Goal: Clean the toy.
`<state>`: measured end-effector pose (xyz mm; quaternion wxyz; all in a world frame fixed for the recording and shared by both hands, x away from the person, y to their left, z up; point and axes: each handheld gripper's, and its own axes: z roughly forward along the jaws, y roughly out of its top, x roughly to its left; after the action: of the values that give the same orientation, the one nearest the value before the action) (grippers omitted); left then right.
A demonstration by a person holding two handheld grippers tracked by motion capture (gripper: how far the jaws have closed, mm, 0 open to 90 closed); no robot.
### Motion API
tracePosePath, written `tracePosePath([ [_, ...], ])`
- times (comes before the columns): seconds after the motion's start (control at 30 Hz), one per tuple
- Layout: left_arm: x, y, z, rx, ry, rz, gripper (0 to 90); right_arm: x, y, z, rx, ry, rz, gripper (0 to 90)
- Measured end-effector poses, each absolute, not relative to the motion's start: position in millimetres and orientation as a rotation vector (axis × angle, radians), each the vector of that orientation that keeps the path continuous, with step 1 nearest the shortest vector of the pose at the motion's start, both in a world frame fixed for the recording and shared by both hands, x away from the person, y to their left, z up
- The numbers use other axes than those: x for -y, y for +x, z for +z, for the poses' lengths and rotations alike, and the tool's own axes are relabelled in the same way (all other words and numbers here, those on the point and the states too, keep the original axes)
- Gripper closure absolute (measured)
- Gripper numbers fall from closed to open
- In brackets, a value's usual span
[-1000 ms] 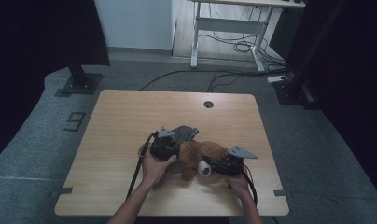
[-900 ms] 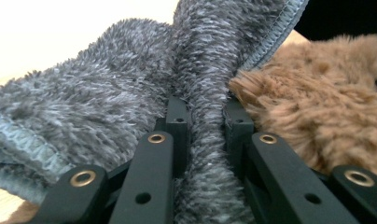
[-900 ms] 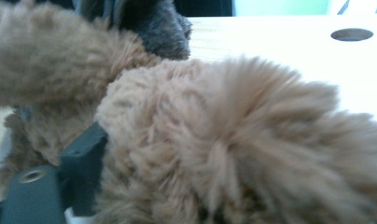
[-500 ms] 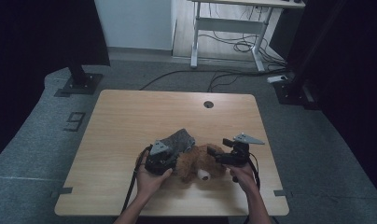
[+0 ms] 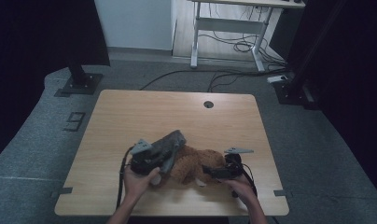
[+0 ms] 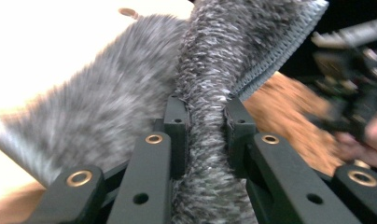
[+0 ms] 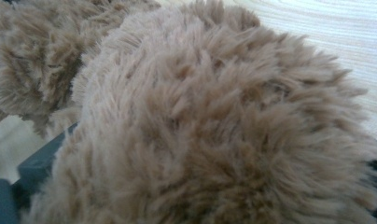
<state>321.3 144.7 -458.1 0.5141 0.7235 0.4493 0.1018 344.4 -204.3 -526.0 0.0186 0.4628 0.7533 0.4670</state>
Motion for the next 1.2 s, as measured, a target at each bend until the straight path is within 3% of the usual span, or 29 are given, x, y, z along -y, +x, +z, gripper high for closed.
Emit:
tracePosePath([
  [0.2,-169.9,335.1,-469.6,-1.188,1.797,0.183,73.5,204.6,340.5,-526.7,-2.318,1.421,1.466,7.7],
  [0.43,-153.3,336.0,-482.0,-1.203,1.786,0.053,75.2,204.2,331.4,-530.1,-2.248,1.306,1.567,26.4],
  [0.67,-149.3,336.4,-476.7,-1.178,1.722,0.061,75.5,195.9,325.2,-526.3,-2.156,1.138,1.617,40.2],
  [0.93,-156.2,345.0,-467.7,-1.168,1.689,0.12,75.5,181.8,332.3,-510.9,-1.998,1.05,1.643,46.1],
  [1.2,-149.5,378.6,-461.2,-1.177,1.722,0.199,75.5,170.3,365.2,-503.5,-1.872,0.968,1.595,44.9],
])
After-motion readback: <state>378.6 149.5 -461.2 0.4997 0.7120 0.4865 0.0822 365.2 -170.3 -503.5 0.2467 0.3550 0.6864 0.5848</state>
